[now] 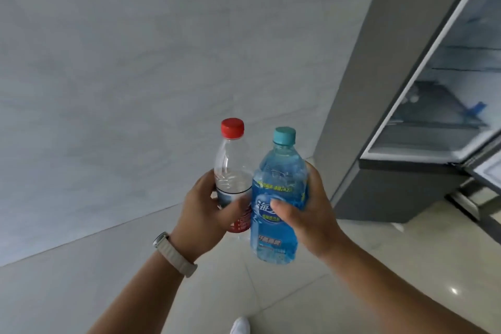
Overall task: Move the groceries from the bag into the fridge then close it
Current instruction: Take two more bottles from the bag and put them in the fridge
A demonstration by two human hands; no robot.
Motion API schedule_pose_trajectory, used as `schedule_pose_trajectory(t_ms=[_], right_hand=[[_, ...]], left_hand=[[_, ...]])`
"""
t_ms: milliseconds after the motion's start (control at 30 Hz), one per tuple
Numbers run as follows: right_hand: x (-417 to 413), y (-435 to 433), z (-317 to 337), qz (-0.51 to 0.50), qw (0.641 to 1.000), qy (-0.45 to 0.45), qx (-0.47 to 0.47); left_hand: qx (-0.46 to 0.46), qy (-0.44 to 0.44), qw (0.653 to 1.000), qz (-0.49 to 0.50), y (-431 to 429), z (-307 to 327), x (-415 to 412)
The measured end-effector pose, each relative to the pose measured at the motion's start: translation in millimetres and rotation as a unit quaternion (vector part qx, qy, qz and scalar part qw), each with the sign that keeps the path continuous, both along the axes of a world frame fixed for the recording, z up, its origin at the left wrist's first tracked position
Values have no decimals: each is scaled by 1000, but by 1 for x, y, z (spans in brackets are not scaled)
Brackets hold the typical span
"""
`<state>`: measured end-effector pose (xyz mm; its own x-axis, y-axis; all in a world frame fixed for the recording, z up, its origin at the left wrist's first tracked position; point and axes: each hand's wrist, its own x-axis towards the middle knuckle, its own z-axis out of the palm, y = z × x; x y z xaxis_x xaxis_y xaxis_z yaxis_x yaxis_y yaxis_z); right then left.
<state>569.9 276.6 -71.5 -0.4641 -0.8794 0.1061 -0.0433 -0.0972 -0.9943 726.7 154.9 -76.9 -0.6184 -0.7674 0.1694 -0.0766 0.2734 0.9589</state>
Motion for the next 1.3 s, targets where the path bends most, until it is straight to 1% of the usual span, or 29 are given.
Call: schedule_pose_trajectory(t_ms=[133, 267, 467, 667, 767, 900, 967, 1033, 1133, 1300], right_hand=[[-8, 1, 0, -69, 998, 6, 5], [-23, 21, -5, -146, 989, 2, 13], [-63, 62, -10, -274, 961, -11, 20], [-122, 103, -24, -358, 932, -36, 33], [-167, 124, -30, -369, 928, -52, 30], [-242, 156, -31, -371, 928, -39, 13], [-280, 176, -31, -376, 926, -44, 6], [-314, 197, -31, -377, 925, -55, 6], [-365, 224, -28, -379, 924, -46, 14], [-435, 246, -21, -371, 927, -40, 26]], left_hand=[[2, 15, 998, -65, -22, -6, -31], [12, 19, 990, -140, -23, -11, -72], [7, 5, 970, -244, -1, -16, -149], [-8, -21, 952, -305, 31, -26, -238], [-11, -35, 945, -326, 50, -26, -290], [-18, -49, 942, -332, 80, -21, -365], [-11, -57, 940, -337, 97, -18, -403], [-22, -68, 936, -344, 116, -14, -440], [-35, -62, 936, -344, 143, -9, -491], [-16, -51, 942, -331, 172, -10, -557]])
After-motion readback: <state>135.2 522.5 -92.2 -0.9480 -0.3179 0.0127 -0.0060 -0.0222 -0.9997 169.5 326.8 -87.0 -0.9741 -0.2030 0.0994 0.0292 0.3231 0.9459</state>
